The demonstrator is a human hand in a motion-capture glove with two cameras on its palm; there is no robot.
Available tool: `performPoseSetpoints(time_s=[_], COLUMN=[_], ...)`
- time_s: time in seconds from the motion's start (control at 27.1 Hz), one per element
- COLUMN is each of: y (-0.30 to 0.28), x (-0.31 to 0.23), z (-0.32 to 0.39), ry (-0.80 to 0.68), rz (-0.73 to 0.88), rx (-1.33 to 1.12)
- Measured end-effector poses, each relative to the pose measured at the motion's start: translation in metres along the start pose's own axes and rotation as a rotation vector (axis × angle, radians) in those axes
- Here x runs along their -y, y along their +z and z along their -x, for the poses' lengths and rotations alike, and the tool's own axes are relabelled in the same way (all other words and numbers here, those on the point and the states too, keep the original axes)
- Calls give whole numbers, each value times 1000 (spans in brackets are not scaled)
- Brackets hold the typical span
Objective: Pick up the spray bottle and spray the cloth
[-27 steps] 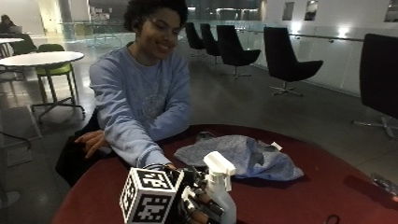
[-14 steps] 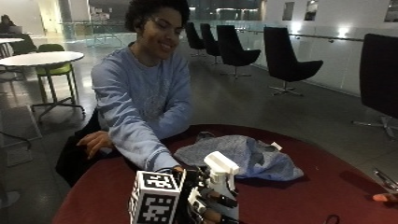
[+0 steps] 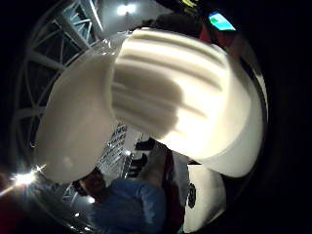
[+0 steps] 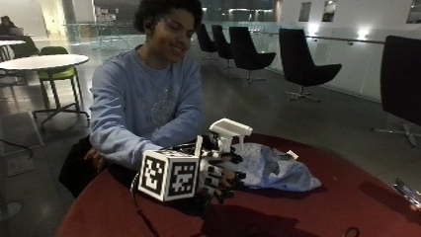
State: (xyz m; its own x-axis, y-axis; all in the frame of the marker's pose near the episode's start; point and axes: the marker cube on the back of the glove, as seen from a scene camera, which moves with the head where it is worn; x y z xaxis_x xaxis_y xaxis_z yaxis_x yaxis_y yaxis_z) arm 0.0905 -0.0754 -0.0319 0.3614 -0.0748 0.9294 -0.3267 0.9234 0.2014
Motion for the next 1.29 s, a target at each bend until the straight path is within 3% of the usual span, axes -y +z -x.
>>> performPoseSetpoints(time_s=[0.44, 0.7, 1.29], y=[30, 42, 53], x=[-43, -47, -50], z=[73, 92, 98], ry=[124, 218, 307], rz=[454, 628, 784], rx=[-217, -343, -452])
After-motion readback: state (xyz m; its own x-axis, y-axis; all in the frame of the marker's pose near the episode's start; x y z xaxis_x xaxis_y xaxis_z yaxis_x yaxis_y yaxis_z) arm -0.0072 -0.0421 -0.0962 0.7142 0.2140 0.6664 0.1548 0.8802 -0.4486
